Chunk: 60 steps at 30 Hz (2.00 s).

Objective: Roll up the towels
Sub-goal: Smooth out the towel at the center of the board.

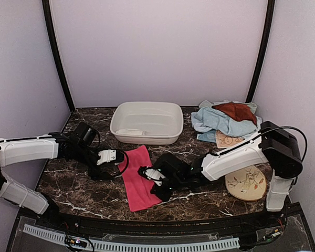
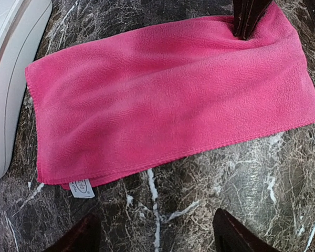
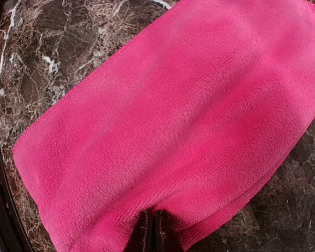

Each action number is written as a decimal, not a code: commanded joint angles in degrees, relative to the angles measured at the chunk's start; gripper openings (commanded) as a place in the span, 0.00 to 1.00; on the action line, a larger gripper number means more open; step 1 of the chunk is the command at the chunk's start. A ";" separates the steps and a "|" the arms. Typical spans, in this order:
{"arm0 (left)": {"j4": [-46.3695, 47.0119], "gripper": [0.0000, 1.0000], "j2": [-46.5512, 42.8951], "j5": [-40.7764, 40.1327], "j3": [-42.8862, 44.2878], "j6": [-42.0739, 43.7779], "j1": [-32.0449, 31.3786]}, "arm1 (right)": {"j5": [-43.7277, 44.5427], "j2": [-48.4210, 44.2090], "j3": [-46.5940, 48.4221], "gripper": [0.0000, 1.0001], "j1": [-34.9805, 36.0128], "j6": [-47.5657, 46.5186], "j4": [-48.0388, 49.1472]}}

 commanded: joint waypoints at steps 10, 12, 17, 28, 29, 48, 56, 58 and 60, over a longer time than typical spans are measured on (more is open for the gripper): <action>-2.63 0.75 2.24 1.75 3.47 0.13 -4.98 | -9.45 -5.19 -15.26 0.07 -2.41 25.41 21.06; -4.04 0.75 2.35 1.73 4.69 -0.82 -9.39 | -10.40 -3.82 -15.14 0.07 -2.44 28.52 26.10; -6.75 0.72 4.27 2.47 6.53 -4.07 -18.92 | -13.71 2.96 -10.06 0.05 -2.45 33.55 32.64; 3.76 0.63 13.93 -2.32 8.19 -10.91 -8.05 | -2.30 -12.36 -25.42 0.12 -1.69 35.62 40.18; 4.59 0.64 14.96 -3.04 8.67 -11.04 -7.99 | -0.27 -14.50 -26.27 0.13 -1.50 34.05 39.71; 5.85 0.65 29.56 -8.67 14.43 -12.02 -7.64 | 2.60 -7.33 -15.76 0.06 5.41 17.62 24.79; 6.27 0.71 31.53 -12.49 17.08 -9.27 -7.13 | 8.11 -3.82 -10.58 0.01 6.27 14.37 4.59; 5.88 0.74 31.69 -12.86 18.32 -8.73 -6.55 | 8.51 -4.59 -11.58 0.02 6.91 13.13 4.52; 5.28 0.75 31.64 -12.68 20.06 -8.59 -6.12 | 8.19 -5.17 -12.06 0.03 7.28 12.69 5.91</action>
